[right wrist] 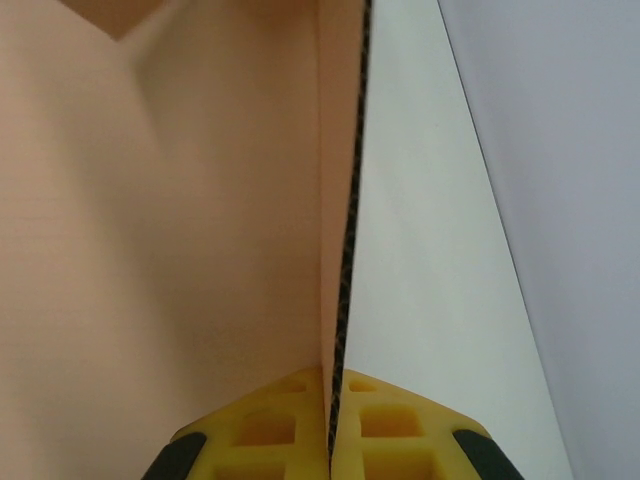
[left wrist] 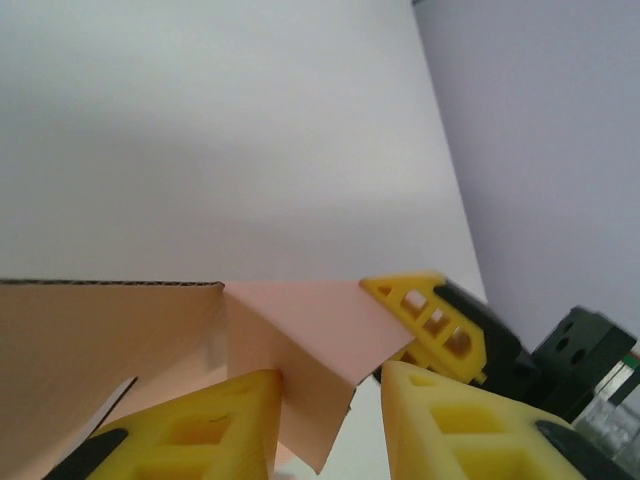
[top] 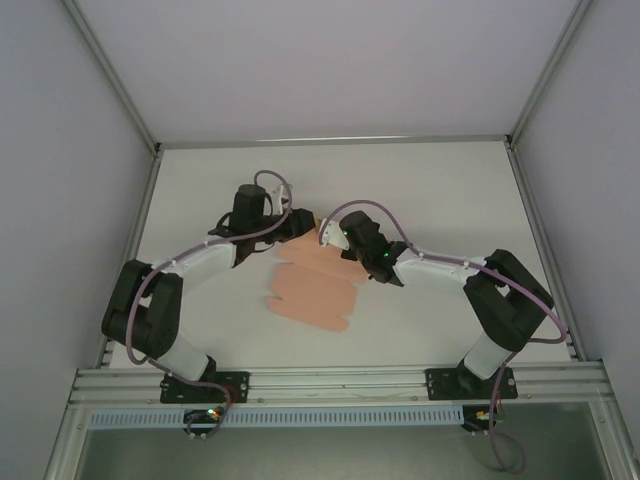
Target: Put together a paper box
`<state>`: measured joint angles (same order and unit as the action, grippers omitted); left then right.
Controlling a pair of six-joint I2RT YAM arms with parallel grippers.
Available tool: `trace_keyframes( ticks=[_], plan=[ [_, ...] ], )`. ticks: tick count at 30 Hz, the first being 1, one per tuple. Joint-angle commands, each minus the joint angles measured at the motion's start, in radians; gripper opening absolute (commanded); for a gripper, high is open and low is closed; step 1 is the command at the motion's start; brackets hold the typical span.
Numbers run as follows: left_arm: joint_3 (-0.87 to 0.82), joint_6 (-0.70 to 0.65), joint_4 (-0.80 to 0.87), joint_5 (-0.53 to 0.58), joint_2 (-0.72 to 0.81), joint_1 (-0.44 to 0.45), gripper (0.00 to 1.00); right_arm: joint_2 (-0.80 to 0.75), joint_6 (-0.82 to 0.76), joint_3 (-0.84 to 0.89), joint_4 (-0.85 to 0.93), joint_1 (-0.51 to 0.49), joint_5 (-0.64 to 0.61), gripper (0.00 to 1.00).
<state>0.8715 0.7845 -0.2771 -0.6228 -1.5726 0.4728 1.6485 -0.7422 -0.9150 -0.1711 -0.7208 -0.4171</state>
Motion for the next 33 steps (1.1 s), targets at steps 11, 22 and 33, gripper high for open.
trace_keyframes(
  ticks=[11,22,33],
  plan=[
    [-0.079,0.245,-0.541,0.146,-0.113,0.061,0.33,-0.008,0.037,0.037,-0.096,-0.049,0.074,0.0],
    [-0.069,-0.057,0.041,0.053,0.102,-0.031,0.54,-0.038,0.024,0.057,-0.063,-0.008,0.032,0.0],
    [-0.141,-0.288,0.537,0.184,0.302,-0.141,0.75,-0.07,-0.028,0.054,-0.037,0.014,0.04,0.0]
  ],
)
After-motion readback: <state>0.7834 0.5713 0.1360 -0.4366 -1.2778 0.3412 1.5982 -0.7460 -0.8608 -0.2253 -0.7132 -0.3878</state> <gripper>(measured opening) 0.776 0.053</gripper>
